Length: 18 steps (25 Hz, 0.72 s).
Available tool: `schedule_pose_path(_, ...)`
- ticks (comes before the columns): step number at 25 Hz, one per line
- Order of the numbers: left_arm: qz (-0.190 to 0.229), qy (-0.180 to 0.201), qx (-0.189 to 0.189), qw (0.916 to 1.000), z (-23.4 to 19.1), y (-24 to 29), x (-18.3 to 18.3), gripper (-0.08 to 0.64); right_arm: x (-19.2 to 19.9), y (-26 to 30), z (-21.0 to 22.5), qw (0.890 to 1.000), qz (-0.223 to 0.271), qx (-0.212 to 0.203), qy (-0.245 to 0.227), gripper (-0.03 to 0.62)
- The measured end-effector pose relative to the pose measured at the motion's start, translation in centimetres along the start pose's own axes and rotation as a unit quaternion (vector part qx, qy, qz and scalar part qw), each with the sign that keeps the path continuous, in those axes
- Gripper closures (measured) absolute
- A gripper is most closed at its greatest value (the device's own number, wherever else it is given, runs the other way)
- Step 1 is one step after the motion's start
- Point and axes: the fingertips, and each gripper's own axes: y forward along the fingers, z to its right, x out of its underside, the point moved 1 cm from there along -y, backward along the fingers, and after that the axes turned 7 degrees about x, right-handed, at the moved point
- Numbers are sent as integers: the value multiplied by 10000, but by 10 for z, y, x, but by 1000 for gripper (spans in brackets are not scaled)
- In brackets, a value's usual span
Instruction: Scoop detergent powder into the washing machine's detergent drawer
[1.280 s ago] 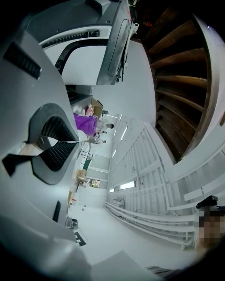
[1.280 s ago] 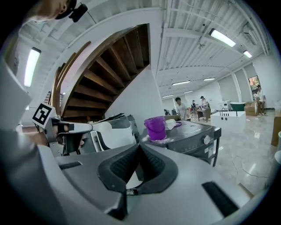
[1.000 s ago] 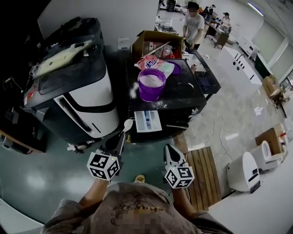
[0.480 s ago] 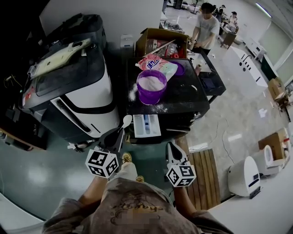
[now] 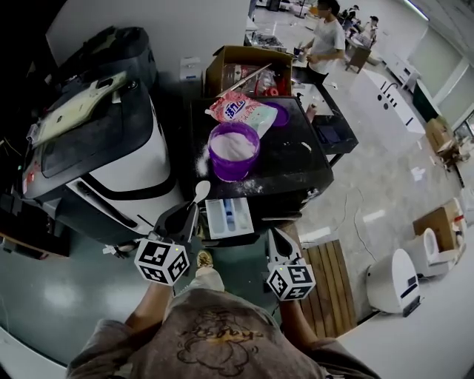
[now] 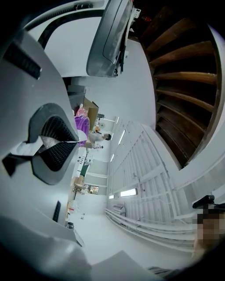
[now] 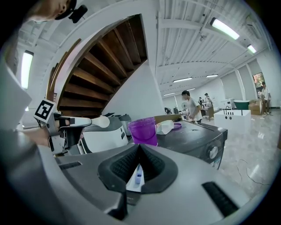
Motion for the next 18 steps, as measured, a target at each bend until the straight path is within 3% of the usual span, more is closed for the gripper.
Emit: schedule_pose_path(18,6,36,560,9984,-78,121,-39,537,-50,114,20,9987,161,448,199,600)
